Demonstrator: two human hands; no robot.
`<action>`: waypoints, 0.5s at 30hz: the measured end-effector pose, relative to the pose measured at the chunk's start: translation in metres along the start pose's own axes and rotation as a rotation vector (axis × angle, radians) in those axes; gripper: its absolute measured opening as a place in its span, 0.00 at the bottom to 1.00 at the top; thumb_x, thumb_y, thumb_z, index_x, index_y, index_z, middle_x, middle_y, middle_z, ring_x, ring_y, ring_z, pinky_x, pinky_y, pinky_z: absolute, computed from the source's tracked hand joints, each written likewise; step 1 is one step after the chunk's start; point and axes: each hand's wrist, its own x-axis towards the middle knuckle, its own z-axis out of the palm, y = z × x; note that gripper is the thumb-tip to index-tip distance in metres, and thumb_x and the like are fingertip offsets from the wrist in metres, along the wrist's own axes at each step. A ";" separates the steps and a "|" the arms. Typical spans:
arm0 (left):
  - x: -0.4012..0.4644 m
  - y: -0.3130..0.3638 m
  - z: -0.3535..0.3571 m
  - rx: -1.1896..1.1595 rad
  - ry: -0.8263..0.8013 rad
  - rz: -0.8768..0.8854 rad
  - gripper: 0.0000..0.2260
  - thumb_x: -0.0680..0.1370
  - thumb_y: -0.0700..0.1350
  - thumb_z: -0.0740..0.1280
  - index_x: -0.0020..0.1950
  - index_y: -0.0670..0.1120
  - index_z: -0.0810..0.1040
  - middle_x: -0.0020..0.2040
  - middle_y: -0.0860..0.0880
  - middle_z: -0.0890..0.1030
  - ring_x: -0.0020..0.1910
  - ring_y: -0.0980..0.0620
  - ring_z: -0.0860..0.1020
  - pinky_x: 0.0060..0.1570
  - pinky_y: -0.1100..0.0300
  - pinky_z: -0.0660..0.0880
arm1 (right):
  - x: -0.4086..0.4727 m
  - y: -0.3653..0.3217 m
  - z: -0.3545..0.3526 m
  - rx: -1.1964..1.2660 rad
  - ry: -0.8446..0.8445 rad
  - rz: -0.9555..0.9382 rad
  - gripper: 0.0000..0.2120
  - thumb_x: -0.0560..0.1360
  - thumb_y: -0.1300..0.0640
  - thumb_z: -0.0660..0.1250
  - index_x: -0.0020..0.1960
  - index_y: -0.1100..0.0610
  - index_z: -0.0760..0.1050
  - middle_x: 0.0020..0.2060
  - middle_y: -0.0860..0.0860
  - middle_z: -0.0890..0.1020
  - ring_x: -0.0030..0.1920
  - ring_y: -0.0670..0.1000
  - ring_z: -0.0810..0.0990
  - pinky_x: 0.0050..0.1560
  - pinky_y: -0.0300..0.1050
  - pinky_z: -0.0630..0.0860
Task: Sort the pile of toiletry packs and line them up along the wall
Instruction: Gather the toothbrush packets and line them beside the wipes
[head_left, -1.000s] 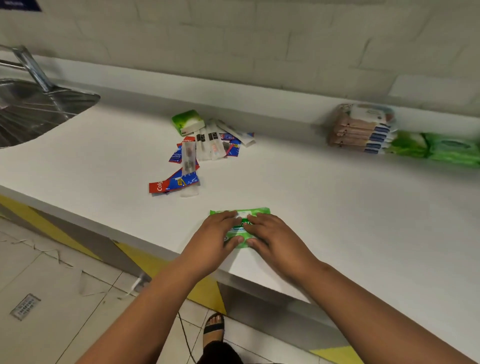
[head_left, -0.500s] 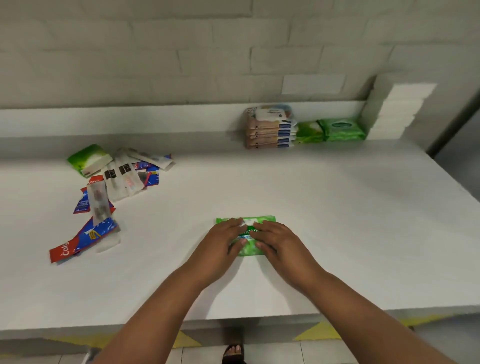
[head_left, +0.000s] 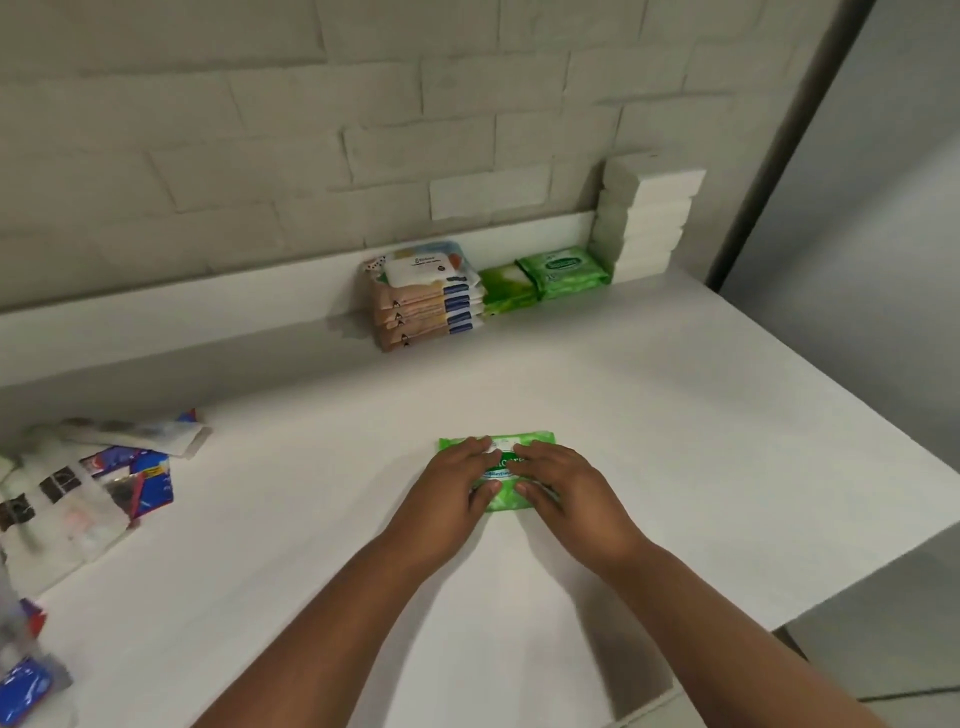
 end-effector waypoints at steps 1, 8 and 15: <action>0.007 -0.001 0.002 0.000 -0.009 0.014 0.17 0.78 0.45 0.65 0.67 0.47 0.74 0.70 0.50 0.71 0.70 0.52 0.66 0.70 0.63 0.57 | 0.002 0.003 -0.002 -0.002 0.007 0.015 0.17 0.76 0.46 0.60 0.58 0.51 0.81 0.60 0.47 0.80 0.63 0.46 0.73 0.66 0.29 0.59; 0.055 0.003 0.019 -0.021 -0.028 0.054 0.17 0.78 0.45 0.65 0.67 0.47 0.74 0.70 0.49 0.71 0.70 0.51 0.67 0.70 0.62 0.57 | 0.026 0.031 -0.022 -0.025 0.006 0.100 0.15 0.76 0.50 0.63 0.59 0.51 0.80 0.61 0.46 0.79 0.65 0.47 0.73 0.66 0.33 0.60; 0.106 0.013 0.043 -0.014 -0.012 0.030 0.17 0.78 0.44 0.66 0.66 0.46 0.75 0.69 0.48 0.72 0.70 0.50 0.67 0.71 0.60 0.59 | 0.056 0.068 -0.045 -0.016 0.044 0.109 0.12 0.77 0.55 0.64 0.57 0.53 0.82 0.59 0.49 0.81 0.62 0.49 0.75 0.64 0.36 0.64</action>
